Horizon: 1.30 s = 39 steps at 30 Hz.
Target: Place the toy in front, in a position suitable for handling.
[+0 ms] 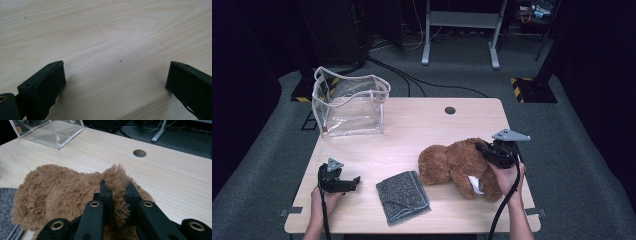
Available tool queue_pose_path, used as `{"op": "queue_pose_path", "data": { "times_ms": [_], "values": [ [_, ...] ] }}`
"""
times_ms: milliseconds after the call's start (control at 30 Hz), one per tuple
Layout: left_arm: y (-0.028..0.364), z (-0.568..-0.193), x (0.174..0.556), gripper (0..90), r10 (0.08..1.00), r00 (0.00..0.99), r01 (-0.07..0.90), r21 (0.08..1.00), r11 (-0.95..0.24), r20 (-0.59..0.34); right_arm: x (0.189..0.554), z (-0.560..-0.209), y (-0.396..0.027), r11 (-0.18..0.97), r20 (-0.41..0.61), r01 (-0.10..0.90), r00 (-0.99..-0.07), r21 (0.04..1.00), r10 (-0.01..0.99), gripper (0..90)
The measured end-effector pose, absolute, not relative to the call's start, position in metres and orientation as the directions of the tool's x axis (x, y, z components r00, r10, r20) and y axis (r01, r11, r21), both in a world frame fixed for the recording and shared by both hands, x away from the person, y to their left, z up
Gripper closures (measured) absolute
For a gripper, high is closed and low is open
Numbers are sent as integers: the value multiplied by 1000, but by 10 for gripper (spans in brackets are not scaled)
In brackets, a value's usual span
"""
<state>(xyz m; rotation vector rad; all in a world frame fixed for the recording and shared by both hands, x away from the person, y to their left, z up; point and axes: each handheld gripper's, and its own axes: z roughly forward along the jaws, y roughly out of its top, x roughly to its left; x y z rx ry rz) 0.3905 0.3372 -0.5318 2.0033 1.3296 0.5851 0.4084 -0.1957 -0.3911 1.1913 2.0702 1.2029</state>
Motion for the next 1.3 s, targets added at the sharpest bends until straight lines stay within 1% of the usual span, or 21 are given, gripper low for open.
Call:
{"op": "queue_pose_path", "data": {
  "times_ms": [633,867,1067,1300],
  "values": [
    [337,-532,390,22,923,385,632,726,-270,9,439,-371,-174,281,-15,400,-553,873,833,825],
    [337,-532,390,22,923,386,633,725,-271,9,450,-364,-169,277,-14,390,-559,878,829,826],
    [337,-532,390,22,923,385,632,726,-271,9,461,-355,-159,283,-16,366,-587,887,810,826],
    [337,-531,390,22,923,385,634,724,-271,9,471,-353,-146,288,-10,356,-614,889,789,826]
  ]
}}
